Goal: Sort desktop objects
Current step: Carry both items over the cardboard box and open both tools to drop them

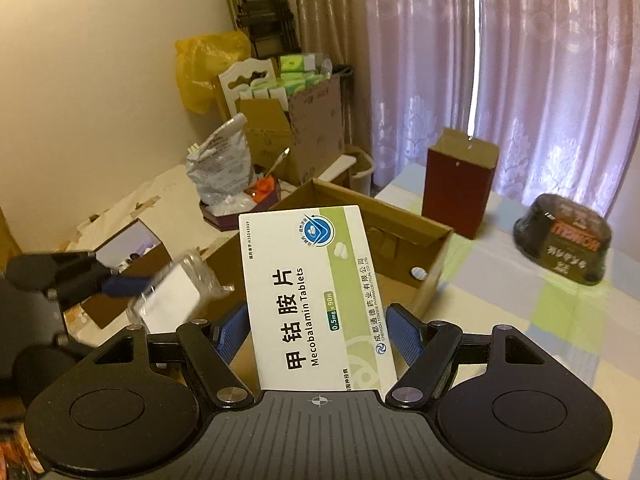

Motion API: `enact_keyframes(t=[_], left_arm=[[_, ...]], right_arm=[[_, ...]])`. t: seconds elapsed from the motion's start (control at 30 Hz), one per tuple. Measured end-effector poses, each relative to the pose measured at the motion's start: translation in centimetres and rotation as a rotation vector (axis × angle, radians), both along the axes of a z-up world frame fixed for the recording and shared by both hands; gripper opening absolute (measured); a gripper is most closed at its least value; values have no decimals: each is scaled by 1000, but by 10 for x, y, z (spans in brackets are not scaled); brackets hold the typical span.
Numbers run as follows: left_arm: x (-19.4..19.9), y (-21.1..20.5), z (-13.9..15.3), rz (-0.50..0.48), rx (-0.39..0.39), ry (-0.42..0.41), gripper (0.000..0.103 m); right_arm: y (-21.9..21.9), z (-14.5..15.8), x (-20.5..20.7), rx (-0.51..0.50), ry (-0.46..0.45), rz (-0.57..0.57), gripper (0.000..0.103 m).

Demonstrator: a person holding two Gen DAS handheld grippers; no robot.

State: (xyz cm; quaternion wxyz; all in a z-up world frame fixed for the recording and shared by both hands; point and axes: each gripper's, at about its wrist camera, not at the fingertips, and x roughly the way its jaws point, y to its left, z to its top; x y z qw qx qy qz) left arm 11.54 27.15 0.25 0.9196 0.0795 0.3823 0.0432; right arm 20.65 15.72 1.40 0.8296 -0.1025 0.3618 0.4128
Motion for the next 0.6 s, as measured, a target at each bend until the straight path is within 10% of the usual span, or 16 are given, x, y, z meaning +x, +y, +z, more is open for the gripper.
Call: enact_keyframes(t=[0.33, 0.4, 0.6], left_arm=[[25, 12, -41, -27, 31, 33, 70], [24, 13, -44, -30, 36, 30, 80], [12, 19, -46, -15, 28, 24, 80]], right_arm=[[38, -44, 32, -57, 40, 20, 72], [44, -48, 36, -58, 56, 42, 30], [53, -59, 42, -67, 58, 45, 30]])
